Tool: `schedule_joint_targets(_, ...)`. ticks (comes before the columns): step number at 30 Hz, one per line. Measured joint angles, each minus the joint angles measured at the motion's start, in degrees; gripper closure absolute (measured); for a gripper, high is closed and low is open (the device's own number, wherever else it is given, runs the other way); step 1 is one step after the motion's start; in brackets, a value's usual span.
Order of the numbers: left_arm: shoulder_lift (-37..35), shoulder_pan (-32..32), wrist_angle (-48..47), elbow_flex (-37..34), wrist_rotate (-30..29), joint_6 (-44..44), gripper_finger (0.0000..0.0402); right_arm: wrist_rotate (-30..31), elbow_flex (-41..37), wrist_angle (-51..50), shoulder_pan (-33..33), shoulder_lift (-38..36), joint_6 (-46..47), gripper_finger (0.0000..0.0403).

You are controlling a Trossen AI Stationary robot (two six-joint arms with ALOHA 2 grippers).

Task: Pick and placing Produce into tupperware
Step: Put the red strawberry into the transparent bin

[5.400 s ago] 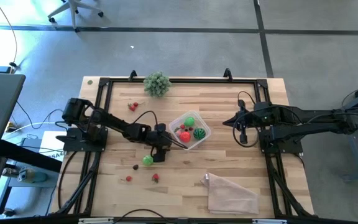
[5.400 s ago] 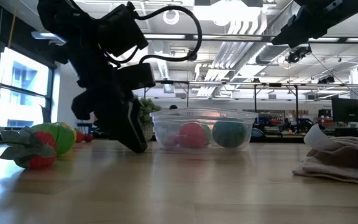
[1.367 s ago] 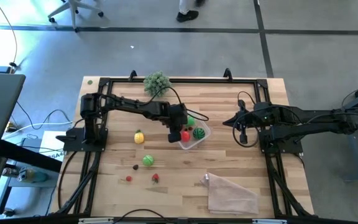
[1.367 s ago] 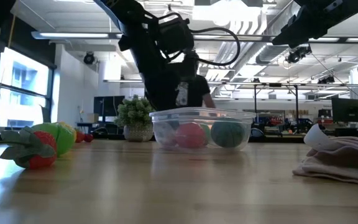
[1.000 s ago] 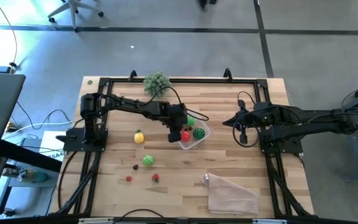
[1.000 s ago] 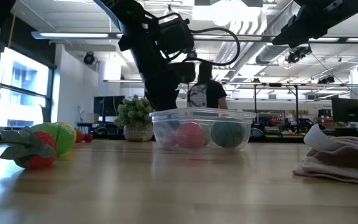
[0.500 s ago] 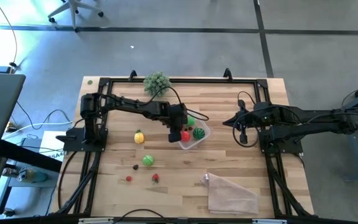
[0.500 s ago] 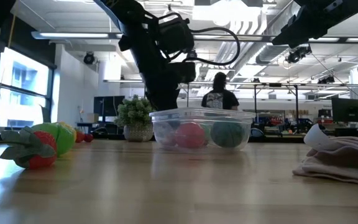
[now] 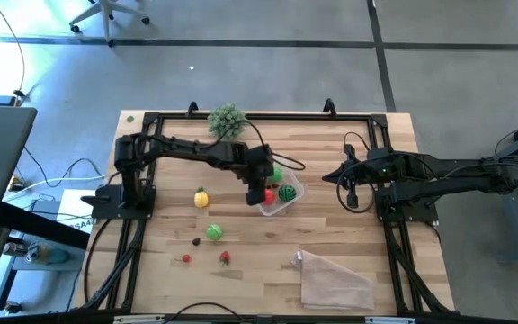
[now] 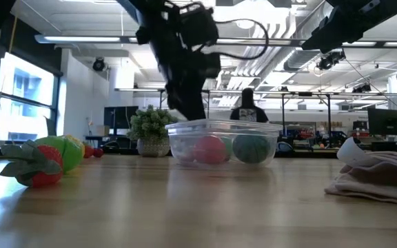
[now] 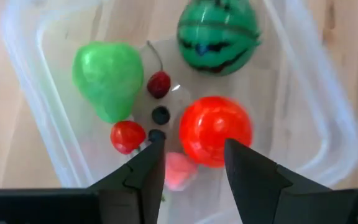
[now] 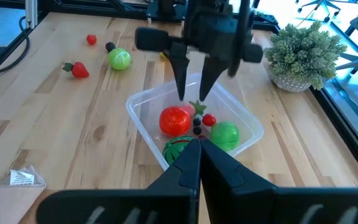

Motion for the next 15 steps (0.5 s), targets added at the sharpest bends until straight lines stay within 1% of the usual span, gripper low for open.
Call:
schedule_joint_targets(3,0.00,-0.63,-4.44,3.74,-0.72,-0.30,0.0248,0.00,0.00,0.00,0.00,0.00,0.00,0.0402)
schedule_joint_targets(9,-0.70,-2.05,-17.09,12.51,-2.62,-0.71,0.0248,-0.01,0.00,0.00,-0.01,0.00,0.02,0.0402)
schedule_joint_targets(13,-1.74,-3.33,-26.32,16.64,-4.04,-0.89,0.0248,-0.01,0.00,-0.20,0.00,-0.01,0.02,0.0402)
schedule_joint_targets(15,-3.03,-4.06,-32.08,17.35,-4.40,-1.44,0.0248,0.00,0.00,-0.22,0.00,-0.02,0.00,0.0402)
